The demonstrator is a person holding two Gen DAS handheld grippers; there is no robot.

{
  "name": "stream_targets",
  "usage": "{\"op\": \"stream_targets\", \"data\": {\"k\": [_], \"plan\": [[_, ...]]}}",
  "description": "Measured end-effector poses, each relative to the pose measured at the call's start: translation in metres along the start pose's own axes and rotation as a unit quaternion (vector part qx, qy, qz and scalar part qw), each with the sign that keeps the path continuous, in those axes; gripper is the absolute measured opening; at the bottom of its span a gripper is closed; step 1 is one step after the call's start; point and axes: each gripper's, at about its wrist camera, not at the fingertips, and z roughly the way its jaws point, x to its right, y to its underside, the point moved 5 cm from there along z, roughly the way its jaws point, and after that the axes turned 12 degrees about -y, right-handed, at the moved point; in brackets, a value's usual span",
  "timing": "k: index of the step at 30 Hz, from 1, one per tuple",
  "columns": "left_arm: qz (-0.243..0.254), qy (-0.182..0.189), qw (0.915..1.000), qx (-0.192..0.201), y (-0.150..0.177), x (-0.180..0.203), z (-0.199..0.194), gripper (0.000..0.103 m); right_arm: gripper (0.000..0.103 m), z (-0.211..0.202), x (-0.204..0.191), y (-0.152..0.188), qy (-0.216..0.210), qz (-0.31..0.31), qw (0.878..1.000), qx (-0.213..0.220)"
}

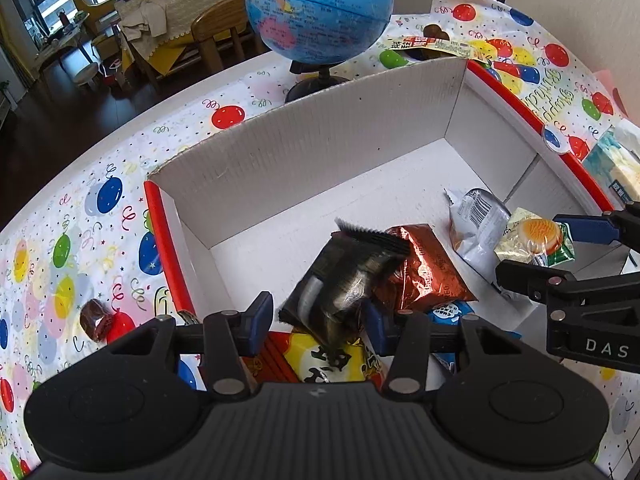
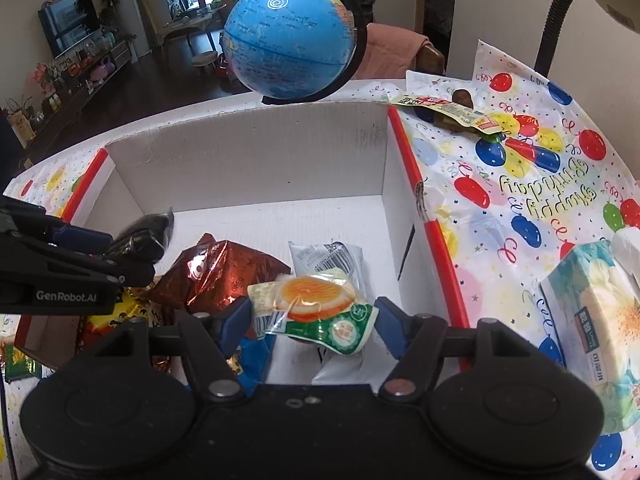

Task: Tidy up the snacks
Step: 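Open the left tool over the box while the right tool drops the orange candy packet in, then move both tools back from the box toward the yellow bag and green packet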

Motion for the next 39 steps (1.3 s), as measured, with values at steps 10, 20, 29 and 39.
{"op": "stream_targets", "data": {"k": [10,20,29,39], "plan": [[-0.015,0.008,0.9998,0.010,0.001,-0.005,-0.014,0.066,0.082,-0.009,-0.001,0.001,-0.002,0.001,1.000,0.013],[-0.047,0.020,0.9980,0.037,0.009,-0.020,-0.046,0.076,0.100,-0.044,-0.021,-0.003,-0.007,-0.022,0.998,0.052],[-0.069,0.023,0.9953,0.063,0.022,-0.038,-0.081,0.076,0.102,-0.073,-0.044,-0.002,-0.015,-0.036,0.996,0.080],[-0.099,0.021,0.9909,0.089,0.049,-0.074,-0.118,0.076,0.102,-0.092,-0.084,0.003,-0.035,-0.062,0.993,0.096]]}}
